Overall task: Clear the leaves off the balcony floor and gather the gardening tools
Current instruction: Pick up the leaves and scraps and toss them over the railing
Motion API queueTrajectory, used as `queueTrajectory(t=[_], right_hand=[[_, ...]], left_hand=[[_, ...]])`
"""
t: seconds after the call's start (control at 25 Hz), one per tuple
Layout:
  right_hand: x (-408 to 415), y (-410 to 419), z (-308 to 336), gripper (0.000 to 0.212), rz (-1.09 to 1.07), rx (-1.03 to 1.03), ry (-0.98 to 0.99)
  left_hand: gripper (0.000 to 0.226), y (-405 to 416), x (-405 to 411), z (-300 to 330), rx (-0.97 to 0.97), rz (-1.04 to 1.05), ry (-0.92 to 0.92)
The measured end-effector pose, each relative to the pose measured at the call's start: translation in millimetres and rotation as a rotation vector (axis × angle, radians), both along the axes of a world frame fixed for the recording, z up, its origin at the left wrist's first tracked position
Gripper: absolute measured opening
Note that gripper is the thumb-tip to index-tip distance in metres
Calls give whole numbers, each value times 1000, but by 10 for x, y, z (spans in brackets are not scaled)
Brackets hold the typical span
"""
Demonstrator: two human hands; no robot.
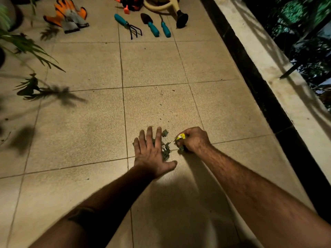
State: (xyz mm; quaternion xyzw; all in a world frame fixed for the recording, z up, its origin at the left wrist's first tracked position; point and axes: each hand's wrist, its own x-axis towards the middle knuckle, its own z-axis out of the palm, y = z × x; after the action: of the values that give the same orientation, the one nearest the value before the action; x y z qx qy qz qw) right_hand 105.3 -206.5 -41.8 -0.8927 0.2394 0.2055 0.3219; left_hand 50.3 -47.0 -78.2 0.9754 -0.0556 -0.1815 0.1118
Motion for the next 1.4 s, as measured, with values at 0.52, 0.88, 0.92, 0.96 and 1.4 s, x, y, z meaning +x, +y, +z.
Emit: queueTrajectory(t=[0.52,0.88,0.92,0.96,1.4], right_hand=[[133,-289,-46,17,-34,189,-20],[229,-374,-85,16,-36,213,-18],[230,-372,-80,16,-40,217,-25],[234,-369,-66,16,-47,220,-31],[279,-354,61,16,-11,125,-35]], left_hand=[[122,-82,507,-115,-120,-227,-120],[51,-56,387,-471,-268,-268,-222],[45,-27,383,-461,-301,-247,-256],[45,-8,369,-414,-299,-232,-265],[109,-10,370,105,-2,-259,254]])
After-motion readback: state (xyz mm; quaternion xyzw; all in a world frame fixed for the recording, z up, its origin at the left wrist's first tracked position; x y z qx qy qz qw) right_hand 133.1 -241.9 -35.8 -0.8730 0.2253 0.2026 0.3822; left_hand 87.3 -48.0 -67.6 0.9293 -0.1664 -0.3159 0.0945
